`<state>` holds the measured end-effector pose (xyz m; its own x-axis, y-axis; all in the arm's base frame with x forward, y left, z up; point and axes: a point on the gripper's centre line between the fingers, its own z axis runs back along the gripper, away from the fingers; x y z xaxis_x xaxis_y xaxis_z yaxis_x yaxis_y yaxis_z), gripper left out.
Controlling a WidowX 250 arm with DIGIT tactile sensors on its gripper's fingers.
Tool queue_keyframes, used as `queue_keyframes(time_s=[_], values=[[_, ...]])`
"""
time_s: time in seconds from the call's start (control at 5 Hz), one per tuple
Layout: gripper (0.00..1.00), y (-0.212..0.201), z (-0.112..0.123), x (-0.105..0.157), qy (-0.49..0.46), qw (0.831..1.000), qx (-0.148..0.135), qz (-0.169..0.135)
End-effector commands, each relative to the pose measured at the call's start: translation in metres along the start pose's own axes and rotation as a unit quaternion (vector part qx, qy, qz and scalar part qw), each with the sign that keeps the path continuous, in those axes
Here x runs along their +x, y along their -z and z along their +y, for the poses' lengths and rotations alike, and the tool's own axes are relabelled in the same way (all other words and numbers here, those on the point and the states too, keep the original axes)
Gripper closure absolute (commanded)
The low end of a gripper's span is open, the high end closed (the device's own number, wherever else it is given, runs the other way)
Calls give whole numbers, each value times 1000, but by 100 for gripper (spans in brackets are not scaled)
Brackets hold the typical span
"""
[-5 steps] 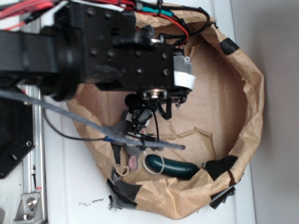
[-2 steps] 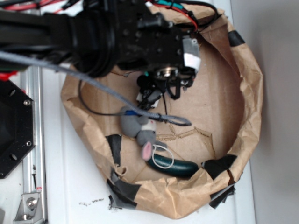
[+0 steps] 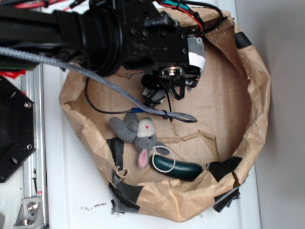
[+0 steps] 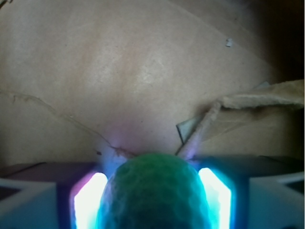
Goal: Grab the green ball.
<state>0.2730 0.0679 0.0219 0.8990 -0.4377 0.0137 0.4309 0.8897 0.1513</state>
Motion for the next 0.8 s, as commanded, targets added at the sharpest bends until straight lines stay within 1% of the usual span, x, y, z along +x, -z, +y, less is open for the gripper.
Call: queue_keyframes(time_s=[0.0,0.2,0.4,0.6], values=[[100,-71,1,7,-11,1000,9,-28],[100,-126,-22,18,-4,997,-52,-54],[100,-178,-26,26,-87,993,-37,-71],[100,-192,-26,32,-191,975,-86,-76]])
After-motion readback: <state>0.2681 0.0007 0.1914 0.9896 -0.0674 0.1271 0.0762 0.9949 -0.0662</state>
